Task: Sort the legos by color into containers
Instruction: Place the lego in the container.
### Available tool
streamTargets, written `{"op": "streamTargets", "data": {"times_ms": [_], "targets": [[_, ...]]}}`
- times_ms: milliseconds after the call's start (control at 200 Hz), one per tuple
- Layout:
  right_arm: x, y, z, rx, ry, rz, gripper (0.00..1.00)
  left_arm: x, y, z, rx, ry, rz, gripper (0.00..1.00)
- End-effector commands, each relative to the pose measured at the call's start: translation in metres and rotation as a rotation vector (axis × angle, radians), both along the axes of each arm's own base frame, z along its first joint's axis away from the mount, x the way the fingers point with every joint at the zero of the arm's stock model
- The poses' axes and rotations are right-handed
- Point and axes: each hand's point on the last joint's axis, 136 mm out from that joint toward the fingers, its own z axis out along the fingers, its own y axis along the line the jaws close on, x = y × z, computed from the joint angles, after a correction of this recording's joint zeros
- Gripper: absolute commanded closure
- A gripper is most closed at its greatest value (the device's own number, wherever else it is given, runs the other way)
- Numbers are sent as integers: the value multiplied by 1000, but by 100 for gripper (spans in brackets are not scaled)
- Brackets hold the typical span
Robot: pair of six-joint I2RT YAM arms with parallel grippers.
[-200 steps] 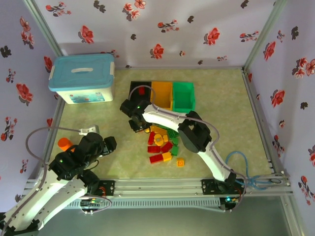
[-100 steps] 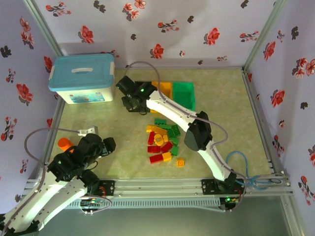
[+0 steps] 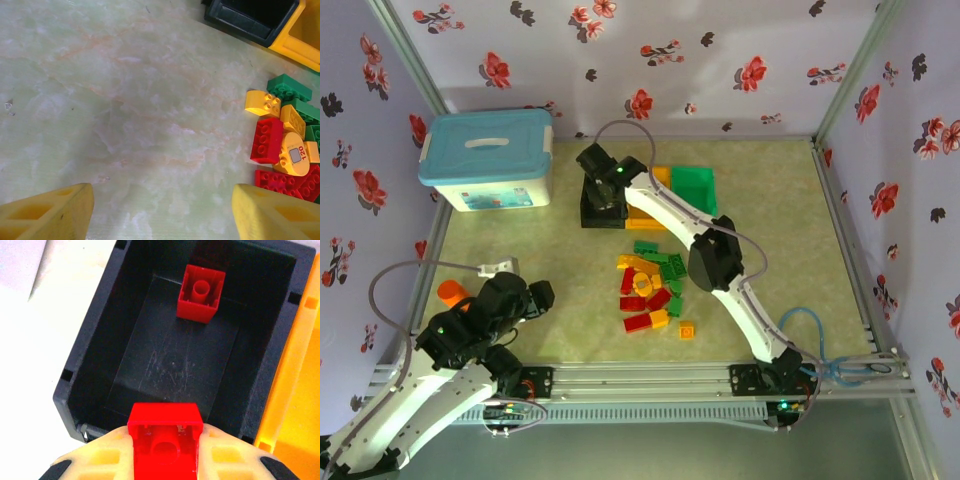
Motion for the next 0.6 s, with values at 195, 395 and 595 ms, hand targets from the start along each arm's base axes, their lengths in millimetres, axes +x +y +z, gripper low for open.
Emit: {"op": "streamTargets", "data": {"times_ms": [195,395,595], "targets": [[18,11,8,52,-54,13,73,1,4,7,-2,-22,18,27],[16,12,38,89,-77,12,26,2,-1,8,11,-9,-8,27],[6,1,114,168,-163,14,24,9,-22,11,14,3,-90,27]]}}
